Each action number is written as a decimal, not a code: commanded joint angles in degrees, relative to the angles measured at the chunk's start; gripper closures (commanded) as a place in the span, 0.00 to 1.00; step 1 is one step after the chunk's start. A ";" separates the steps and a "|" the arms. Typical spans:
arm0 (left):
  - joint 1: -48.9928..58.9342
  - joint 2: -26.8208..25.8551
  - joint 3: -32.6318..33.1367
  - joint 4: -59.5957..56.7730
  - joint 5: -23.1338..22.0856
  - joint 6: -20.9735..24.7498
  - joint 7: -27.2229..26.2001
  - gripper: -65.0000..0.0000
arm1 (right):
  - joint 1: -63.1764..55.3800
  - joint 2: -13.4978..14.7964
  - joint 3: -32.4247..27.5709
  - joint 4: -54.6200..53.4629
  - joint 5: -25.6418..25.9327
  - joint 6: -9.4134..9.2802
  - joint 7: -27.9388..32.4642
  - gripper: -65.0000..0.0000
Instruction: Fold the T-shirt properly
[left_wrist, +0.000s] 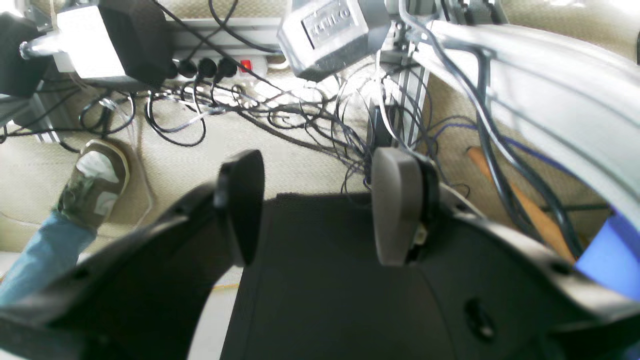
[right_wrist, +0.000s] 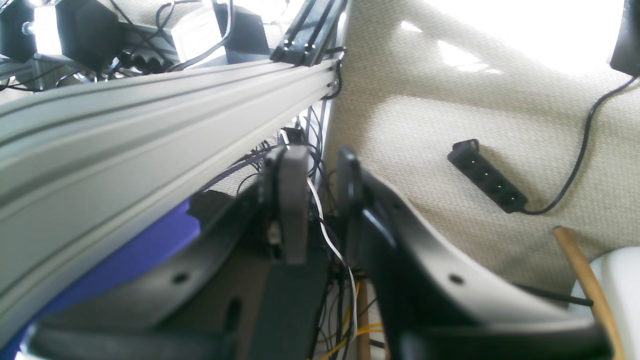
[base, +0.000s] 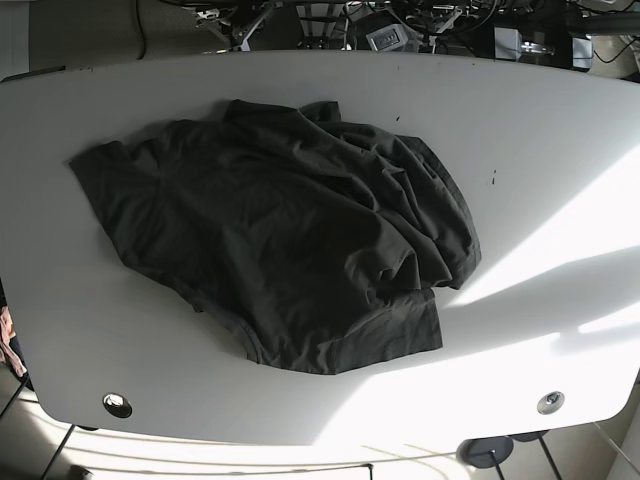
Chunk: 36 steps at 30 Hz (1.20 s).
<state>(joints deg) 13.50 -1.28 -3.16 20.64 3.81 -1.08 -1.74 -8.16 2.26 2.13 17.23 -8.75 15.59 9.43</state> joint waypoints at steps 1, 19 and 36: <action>1.14 0.27 -0.05 0.15 -0.34 -0.10 -2.79 0.50 | -1.64 0.16 0.02 0.92 0.36 0.36 0.99 0.85; 24.35 0.44 -0.14 30.13 -0.43 -0.02 -7.98 0.51 | -21.86 0.16 4.15 29.23 0.53 0.27 2.39 0.85; 58.81 1.94 -0.05 79.27 -0.43 -0.02 -7.89 0.51 | -53.33 4.11 3.98 71.86 10.91 0.80 0.46 0.85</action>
<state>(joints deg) 71.88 0.58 -3.27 100.64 3.42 -1.19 -8.58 -61.21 6.20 5.98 89.80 1.76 16.32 8.75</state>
